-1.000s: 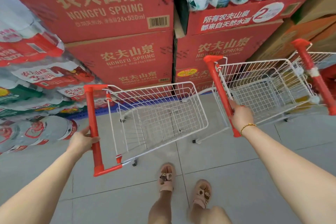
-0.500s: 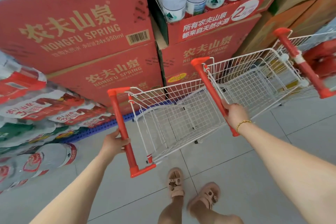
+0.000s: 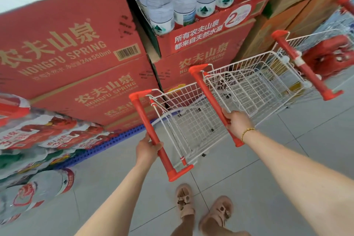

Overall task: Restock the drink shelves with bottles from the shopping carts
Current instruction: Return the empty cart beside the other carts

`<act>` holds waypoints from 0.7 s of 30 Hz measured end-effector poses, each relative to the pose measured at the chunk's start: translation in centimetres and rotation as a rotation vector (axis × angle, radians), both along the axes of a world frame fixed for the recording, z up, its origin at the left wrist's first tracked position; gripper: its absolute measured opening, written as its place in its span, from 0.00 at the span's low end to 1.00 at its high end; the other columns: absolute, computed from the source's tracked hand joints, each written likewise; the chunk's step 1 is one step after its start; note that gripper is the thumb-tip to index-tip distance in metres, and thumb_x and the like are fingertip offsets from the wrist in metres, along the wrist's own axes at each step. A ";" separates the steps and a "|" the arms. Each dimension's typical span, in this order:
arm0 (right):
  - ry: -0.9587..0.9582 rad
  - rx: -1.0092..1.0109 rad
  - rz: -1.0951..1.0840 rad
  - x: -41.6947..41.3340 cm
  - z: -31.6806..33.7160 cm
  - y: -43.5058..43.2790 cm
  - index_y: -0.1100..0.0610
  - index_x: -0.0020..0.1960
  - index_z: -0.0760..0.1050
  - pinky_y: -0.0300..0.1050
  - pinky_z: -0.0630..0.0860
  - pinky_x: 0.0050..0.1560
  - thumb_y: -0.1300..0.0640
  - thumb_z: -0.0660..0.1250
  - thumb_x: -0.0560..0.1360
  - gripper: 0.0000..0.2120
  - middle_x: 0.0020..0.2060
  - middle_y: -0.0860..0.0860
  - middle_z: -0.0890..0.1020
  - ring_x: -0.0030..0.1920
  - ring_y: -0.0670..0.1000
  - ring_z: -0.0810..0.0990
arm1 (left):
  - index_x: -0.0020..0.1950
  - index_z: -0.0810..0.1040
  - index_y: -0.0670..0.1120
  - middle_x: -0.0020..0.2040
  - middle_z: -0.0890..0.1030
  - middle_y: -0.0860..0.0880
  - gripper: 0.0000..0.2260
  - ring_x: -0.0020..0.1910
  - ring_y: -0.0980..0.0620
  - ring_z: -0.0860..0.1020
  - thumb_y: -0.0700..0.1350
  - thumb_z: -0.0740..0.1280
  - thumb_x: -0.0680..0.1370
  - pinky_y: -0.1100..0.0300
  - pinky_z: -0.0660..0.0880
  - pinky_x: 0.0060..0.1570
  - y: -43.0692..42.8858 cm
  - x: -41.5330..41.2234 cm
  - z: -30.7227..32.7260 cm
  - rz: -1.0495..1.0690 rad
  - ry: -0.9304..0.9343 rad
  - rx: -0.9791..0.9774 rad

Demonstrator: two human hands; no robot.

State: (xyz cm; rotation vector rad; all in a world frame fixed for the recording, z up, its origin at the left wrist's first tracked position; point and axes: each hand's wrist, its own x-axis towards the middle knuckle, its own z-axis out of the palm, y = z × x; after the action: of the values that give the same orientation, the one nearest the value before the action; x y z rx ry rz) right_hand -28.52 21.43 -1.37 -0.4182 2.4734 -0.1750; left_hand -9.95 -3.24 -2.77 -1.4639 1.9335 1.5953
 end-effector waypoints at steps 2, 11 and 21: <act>-0.006 0.011 0.001 -0.1 -0.1 0.0 0.48 0.75 0.58 0.45 0.73 0.44 0.58 0.59 0.78 0.26 0.40 0.49 0.71 0.39 0.51 0.73 | 0.68 0.69 0.41 0.42 0.80 0.44 0.24 0.38 0.44 0.80 0.38 0.71 0.73 0.46 0.80 0.44 1.4 -1.8 -0.1 -0.058 0.018 -0.012; -0.081 -0.051 -0.056 -0.2 -0.4 0.3 0.52 0.72 0.65 0.43 0.71 0.47 0.54 0.56 0.80 0.20 0.45 0.53 0.76 0.43 0.53 0.77 | 0.74 0.57 0.44 0.56 0.78 0.42 0.26 0.51 0.43 0.80 0.41 0.63 0.79 0.48 0.79 0.52 8.4 -9.2 -0.3 -0.273 0.012 0.021; -0.101 -0.052 -0.143 -0.4 -1.2 0.6 0.54 0.72 0.63 0.44 0.71 0.45 0.53 0.53 0.81 0.20 0.50 0.54 0.77 0.45 0.53 0.75 | 0.74 0.58 0.44 0.56 0.78 0.43 0.25 0.50 0.45 0.80 0.41 0.63 0.79 0.51 0.79 0.52 8.9 -10.0 0.7 -0.307 -0.070 -0.019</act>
State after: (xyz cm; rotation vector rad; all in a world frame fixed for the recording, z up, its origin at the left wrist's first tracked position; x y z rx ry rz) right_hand -28.88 22.06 -2.54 -0.2476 2.4030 -0.3124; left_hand -19.90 5.62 -2.10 -1.1438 2.0212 1.3753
